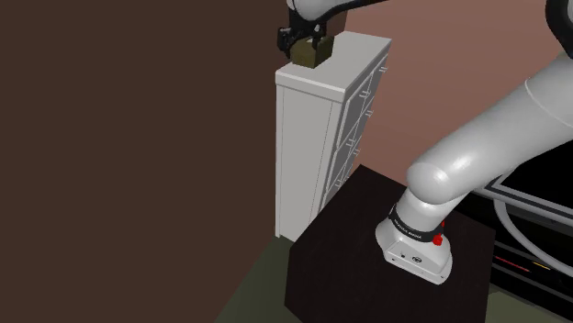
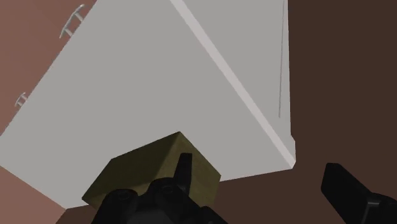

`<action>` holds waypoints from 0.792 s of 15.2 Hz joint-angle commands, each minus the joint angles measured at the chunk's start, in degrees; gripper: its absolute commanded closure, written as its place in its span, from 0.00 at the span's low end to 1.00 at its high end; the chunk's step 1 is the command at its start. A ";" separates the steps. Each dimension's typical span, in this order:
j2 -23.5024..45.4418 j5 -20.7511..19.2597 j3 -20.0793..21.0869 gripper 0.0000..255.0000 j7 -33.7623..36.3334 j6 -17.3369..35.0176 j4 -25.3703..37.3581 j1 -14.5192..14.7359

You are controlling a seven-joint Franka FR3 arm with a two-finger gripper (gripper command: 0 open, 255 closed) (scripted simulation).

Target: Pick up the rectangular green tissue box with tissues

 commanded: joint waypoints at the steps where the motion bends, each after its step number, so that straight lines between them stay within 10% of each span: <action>1: 3.36 -4.69 1.16 0.00 4.76 0.89 2.63 -2.18; 12: 18.88 -28.69 3.37 0.00 27.32 -4.76 19.71 -8.36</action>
